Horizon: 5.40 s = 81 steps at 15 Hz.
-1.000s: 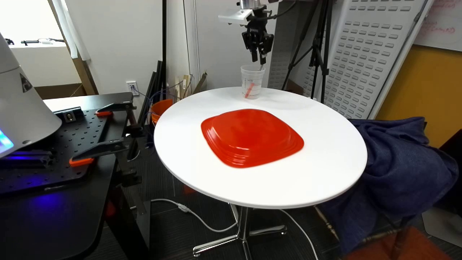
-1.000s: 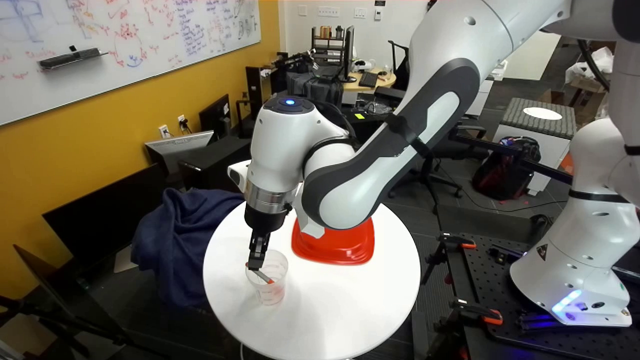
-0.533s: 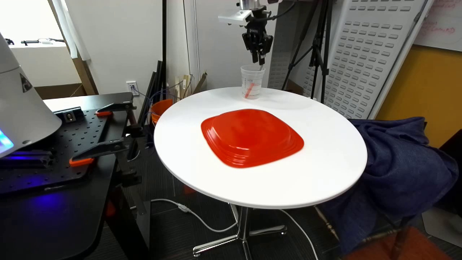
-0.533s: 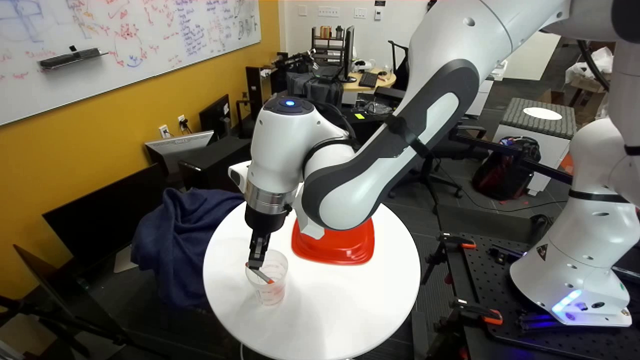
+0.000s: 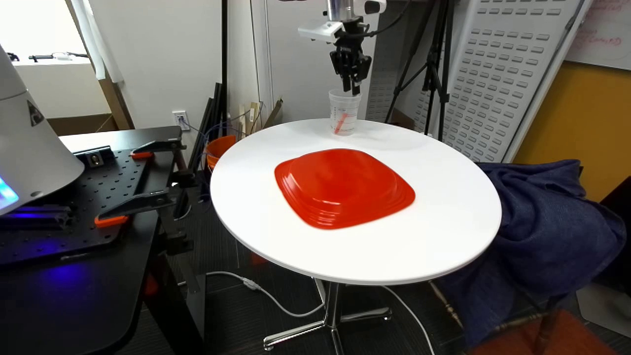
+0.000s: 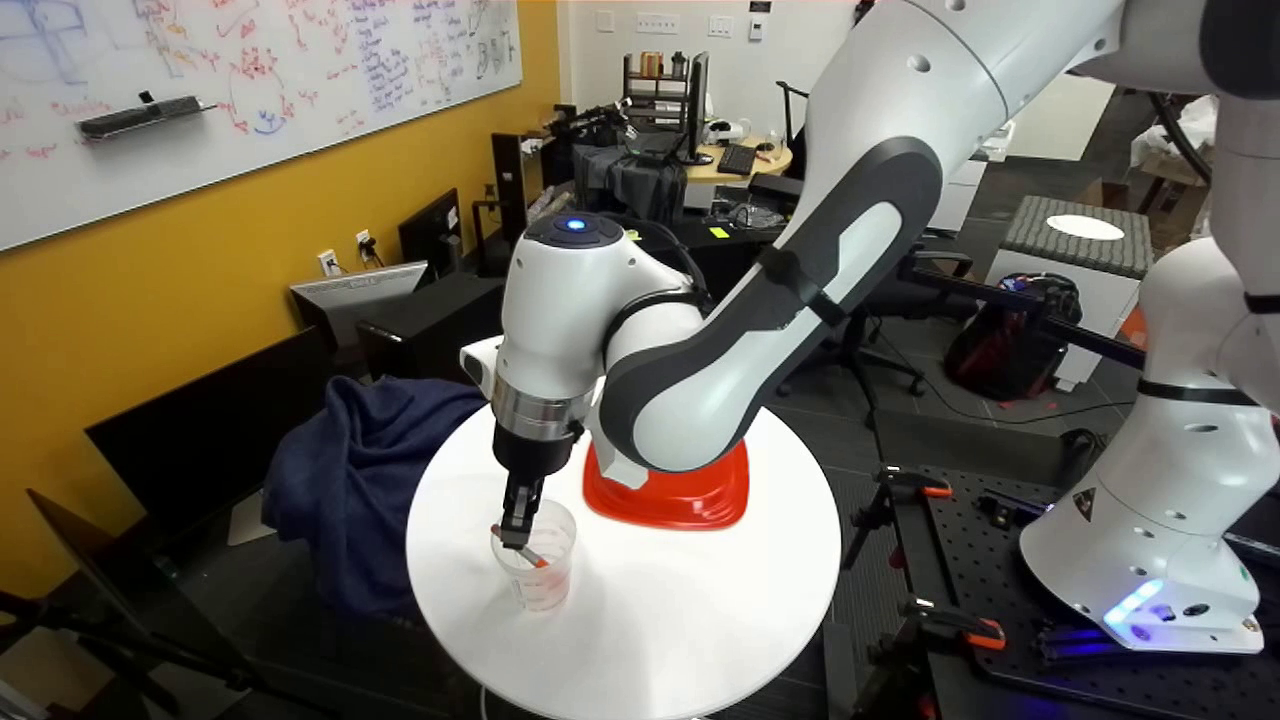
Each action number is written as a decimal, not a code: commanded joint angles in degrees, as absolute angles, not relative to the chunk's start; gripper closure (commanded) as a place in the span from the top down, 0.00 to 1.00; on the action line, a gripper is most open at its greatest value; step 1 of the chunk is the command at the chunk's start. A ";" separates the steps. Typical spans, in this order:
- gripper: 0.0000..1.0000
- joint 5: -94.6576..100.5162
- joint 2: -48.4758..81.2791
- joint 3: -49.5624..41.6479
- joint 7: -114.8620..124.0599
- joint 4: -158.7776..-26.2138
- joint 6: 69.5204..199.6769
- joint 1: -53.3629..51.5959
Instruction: Remove the pen from the cup and put it on the table
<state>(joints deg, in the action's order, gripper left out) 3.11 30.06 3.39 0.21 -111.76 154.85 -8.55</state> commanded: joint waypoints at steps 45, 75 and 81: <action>0.03 22.76 23.31 -13.66 25.29 -120.04 165.78 -26.24; 0.03 49.48 10.96 -31.29 62.76 -132.91 173.28 -38.86; 0.03 49.31 10.68 -32.20 67.95 -135.28 174.38 -39.10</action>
